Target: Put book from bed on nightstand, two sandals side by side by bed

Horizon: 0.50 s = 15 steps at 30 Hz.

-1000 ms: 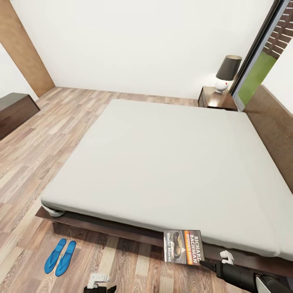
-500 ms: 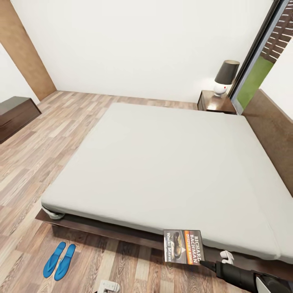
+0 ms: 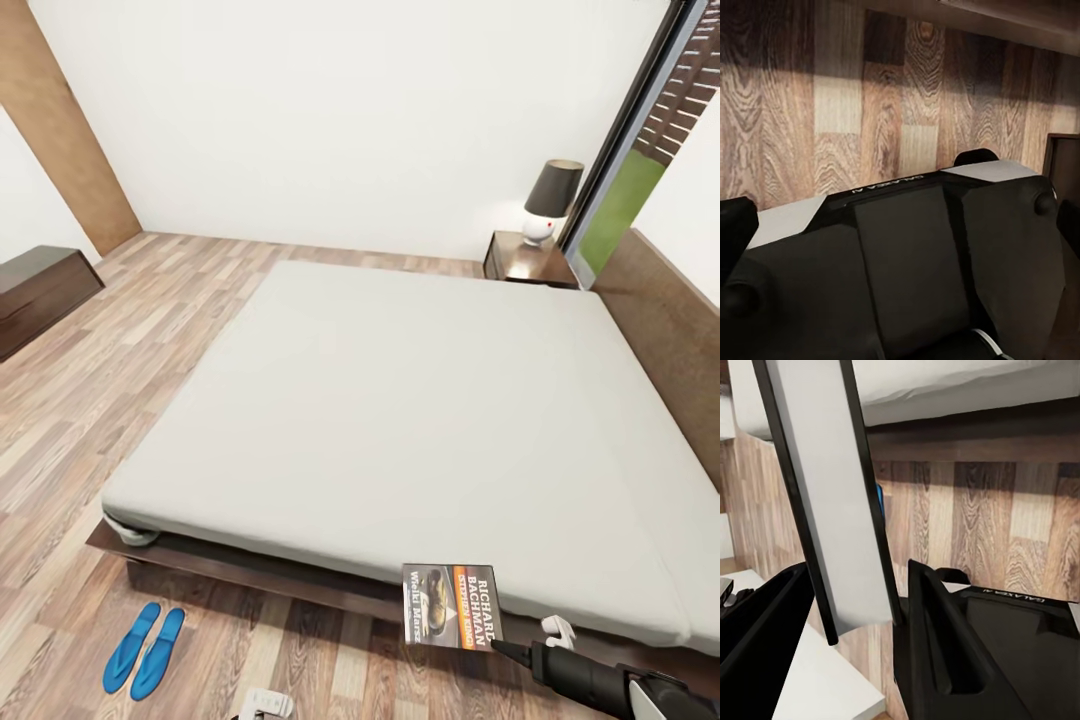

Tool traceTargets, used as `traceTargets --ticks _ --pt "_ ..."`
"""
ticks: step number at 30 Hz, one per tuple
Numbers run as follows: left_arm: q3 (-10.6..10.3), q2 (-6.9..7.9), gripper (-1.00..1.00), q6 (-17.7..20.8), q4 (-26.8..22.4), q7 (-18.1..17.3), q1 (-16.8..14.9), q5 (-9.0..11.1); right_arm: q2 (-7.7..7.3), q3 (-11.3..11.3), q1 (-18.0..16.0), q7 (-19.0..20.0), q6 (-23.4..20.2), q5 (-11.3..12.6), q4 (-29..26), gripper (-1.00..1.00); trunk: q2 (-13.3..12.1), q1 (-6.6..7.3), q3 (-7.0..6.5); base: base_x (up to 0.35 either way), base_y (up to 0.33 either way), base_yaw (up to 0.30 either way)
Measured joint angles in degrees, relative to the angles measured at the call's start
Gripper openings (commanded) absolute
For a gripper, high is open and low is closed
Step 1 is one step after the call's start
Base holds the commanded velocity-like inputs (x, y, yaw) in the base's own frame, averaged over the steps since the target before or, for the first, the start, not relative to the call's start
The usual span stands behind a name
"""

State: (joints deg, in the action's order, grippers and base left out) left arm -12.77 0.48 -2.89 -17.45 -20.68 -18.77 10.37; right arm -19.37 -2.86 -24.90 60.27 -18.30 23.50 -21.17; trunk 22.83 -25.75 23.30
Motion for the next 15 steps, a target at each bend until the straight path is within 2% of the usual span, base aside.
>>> traceTargets --ticks 15 --pt "0.0 0.00 1.00 0.0 0.0 0.0 0.0 0.0 0.00 0.0 0.0 -0.8 0.2 -0.4 0.3 -1.00 0.0 0.00 -1.39 0.000 0.000 0.000"
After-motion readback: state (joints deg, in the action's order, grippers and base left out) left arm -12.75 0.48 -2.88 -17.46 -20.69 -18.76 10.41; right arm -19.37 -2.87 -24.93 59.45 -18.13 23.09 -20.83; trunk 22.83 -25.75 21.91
